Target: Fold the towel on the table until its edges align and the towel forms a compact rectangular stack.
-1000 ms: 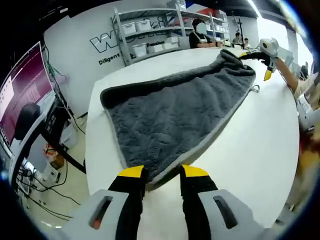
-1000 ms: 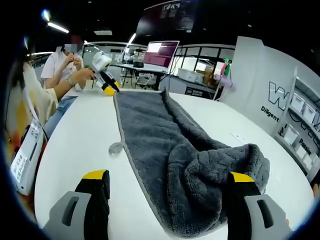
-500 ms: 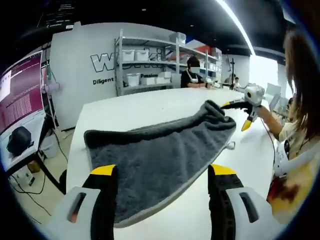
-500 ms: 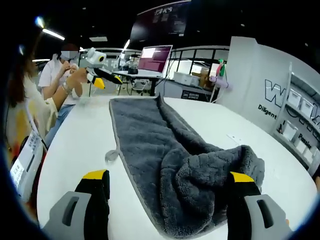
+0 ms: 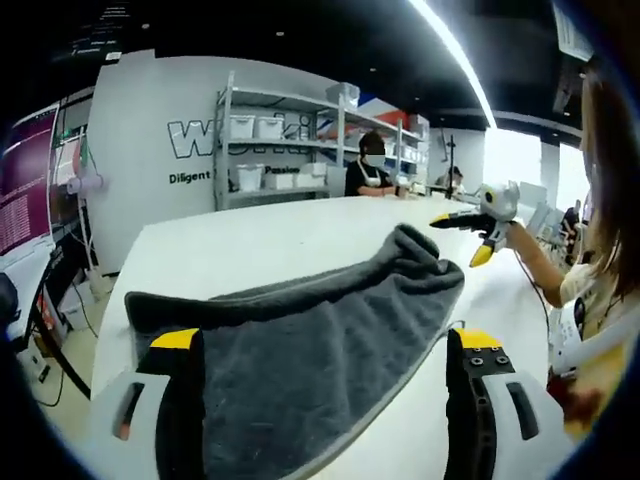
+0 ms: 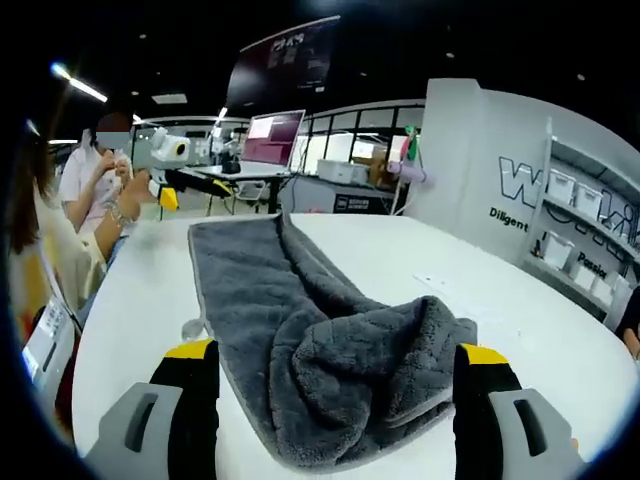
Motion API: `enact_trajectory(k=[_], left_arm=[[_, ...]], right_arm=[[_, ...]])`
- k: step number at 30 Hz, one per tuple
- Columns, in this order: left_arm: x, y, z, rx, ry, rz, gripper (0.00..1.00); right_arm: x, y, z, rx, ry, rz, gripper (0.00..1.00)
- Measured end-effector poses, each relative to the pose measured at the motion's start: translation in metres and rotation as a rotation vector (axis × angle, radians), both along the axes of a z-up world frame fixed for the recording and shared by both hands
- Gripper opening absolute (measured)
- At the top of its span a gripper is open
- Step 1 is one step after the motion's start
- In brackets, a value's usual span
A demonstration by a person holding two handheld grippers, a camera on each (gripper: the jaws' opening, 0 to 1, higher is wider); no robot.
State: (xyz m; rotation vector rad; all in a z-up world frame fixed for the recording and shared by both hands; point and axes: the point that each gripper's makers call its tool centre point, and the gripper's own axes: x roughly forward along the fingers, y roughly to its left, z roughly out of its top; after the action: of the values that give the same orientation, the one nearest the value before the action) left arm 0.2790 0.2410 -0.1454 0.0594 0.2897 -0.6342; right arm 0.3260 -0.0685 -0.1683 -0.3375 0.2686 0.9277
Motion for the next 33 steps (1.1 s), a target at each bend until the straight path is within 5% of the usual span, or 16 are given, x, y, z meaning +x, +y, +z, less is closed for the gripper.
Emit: enact_trajectory(k=[8, 15, 27, 33], left_arm=[[0.016, -0.030, -0.011, 0.022, -0.006, -0.082, 0.99], [0.014, -0.030, -0.019, 0.052, 0.000, -0.107, 0.99], [0.010, -0.032, -0.031, 0.061, 0.024, -0.115, 0.97], [0.010, -0.032, -0.033, 0.061, 0.029, -0.115, 0.96]], right_arm=[[0.019, -0.017, 0.003, 0.032, 0.006, -0.054, 0.99], [0.036, -0.036, -0.004, 0.021, 0.012, -0.126, 0.96], [0.051, -0.059, 0.011, 0.115, -0.026, -0.178, 0.44], [0.058, -0.069, 0.006, 0.118, -0.017, -0.212, 0.35]])
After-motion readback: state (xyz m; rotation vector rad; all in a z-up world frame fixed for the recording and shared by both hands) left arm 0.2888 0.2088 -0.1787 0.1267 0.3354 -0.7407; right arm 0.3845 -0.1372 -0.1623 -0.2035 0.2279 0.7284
